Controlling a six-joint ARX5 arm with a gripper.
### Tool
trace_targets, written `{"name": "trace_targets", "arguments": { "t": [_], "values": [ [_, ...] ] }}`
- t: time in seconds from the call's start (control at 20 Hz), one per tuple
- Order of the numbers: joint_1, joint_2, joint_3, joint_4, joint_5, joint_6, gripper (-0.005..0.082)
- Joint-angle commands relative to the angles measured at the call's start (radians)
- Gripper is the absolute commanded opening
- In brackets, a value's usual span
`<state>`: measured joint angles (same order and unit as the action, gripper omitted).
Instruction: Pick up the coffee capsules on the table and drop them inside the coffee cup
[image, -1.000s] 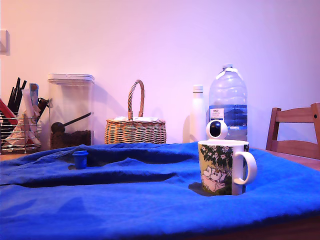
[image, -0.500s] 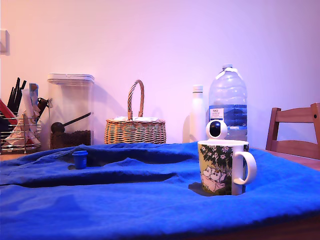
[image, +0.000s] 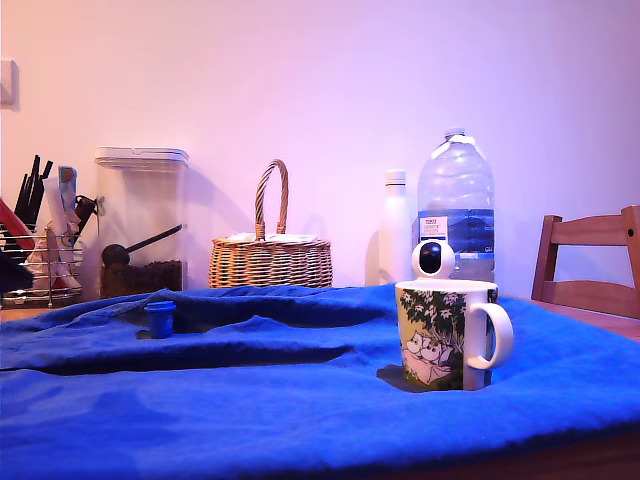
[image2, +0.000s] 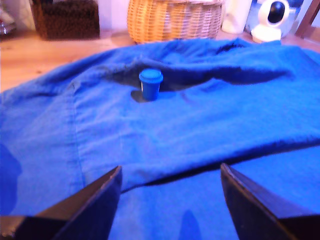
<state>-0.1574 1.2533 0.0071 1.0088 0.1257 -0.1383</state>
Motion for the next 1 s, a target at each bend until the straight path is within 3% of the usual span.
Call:
{"name": "trace_targets", "arguments": {
  "t": [0.0, 0.35, 0.6, 0.95],
  "values": [
    [-0.002, 0.045, -0.006, 0.047, 0.002, 0.008, 0.0569],
    [-0.002, 0.256, 0.092, 0.145, 0.030, 0.017, 0.0569],
    [-0.003, 0.421, 0.174, 0.197, 0.050, 0.067, 0.0569],
    [-0.003, 0.584, 0.265, 0.296, 0.054, 0.070, 0.0569]
  ]
}}
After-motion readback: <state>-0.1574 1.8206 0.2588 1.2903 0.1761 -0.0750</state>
